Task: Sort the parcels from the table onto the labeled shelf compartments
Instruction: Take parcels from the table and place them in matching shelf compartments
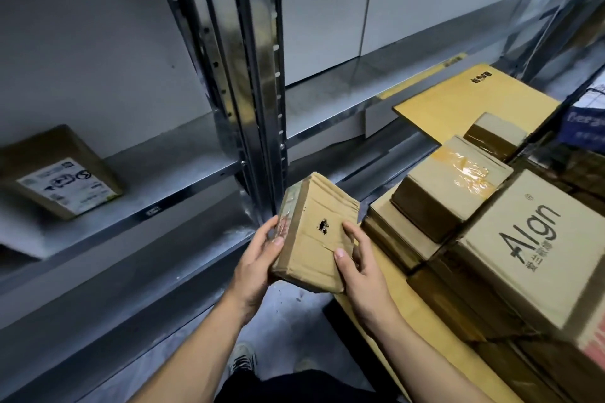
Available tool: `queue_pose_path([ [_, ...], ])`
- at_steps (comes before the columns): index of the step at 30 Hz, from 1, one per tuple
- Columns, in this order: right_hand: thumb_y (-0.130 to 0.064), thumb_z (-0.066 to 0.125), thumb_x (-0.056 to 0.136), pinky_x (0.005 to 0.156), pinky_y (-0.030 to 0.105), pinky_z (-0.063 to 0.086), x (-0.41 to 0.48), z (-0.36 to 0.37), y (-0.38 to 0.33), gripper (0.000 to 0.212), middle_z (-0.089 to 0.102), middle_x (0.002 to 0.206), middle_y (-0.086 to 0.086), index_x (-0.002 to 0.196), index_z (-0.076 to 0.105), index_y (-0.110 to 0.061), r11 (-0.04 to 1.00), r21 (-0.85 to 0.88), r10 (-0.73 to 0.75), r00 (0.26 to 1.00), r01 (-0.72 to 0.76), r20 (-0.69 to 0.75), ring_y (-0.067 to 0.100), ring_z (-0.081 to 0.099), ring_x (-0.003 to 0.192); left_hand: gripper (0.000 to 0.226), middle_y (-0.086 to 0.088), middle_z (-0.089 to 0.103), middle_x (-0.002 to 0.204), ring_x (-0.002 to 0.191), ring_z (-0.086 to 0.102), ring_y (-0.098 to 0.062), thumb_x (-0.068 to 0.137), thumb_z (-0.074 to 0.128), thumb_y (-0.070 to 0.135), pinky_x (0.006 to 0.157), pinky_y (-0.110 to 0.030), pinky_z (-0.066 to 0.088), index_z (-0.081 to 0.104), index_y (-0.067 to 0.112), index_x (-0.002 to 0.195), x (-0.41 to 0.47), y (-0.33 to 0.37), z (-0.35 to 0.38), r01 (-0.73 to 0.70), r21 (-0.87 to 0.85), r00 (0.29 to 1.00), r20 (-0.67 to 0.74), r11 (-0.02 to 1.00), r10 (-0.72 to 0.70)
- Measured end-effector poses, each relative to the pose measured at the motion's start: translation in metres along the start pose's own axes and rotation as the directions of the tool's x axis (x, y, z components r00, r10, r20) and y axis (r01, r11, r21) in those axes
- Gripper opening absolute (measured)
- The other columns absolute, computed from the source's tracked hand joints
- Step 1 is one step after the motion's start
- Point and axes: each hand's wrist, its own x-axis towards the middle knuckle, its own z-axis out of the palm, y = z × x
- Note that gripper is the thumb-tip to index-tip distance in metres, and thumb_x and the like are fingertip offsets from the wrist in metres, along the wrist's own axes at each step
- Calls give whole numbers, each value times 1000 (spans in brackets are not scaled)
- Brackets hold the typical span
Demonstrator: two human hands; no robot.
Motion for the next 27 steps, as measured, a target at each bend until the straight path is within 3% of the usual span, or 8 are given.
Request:
queue_pose_path([
  [4,-28,57,101,83,-5,34,4,-1,-8,43,48,140,-16,140,48,-43,974,-224,-8,1000,10,10,-32,46,104,61,6,69,117,109,65,-13,73,76,44,92,-38,51,53,45,129,-8,6,-1,-87,87,993,-70,992,93],
  [6,-39,57,99,86,0,39,7,1,-16,42,52,139,-9,140,50,-44,975,-221,13,1000,-8,24,-24,51,106,62,10,69,116,108,64,-7,76,75,39,90,-31,52,49,42,132,-9,8,-1,-117,154,987,-95,981,133],
  [8,-50,58,95,98,22,49,6,7,-23,46,58,136,-11,140,49,-50,990,-138,14,997,-3,82,-5,58,116,63,17,66,117,106,63,0,81,76,32,87,-21,52,46,38,136,-13,10,3,-159,255,978,-91,954,187],
  [10,-45,62,91,92,31,56,3,15,-26,46,65,128,-12,135,50,-51,1000,0,-7,992,7,130,8,65,114,57,22,66,116,106,62,3,85,74,30,84,-15,51,48,38,136,-17,11,6,-189,322,972,-74,928,223],
  [17,-13,67,94,68,23,58,4,11,-28,41,72,106,6,122,56,-41,971,235,46,999,-50,23,18,74,93,28,11,69,116,108,65,-10,91,58,37,93,-37,52,66,43,116,-18,16,2,-161,205,974,-126,965,189],
  [20,-11,64,94,67,24,57,4,11,-26,38,75,92,3,123,56,-34,954,289,68,996,-80,51,20,74,90,31,10,65,121,109,63,-7,95,60,27,91,-33,53,62,49,117,-18,11,-2,-118,220,966,-199,968,163],
  [24,-24,68,83,69,26,58,1,11,-27,49,75,101,11,130,52,-29,931,347,75,991,-110,111,21,74,92,43,11,70,112,99,68,-7,91,65,27,72,-18,54,53,47,127,-24,6,-5,-71,143,981,-170,987,95],
  [27,-25,67,87,69,25,58,2,14,-24,49,74,103,10,132,51,-37,956,280,54,992,-84,114,20,74,91,46,17,70,110,100,69,-11,91,65,20,76,-23,56,53,42,129,-26,8,-11,-80,138,983,-156,987,102],
])
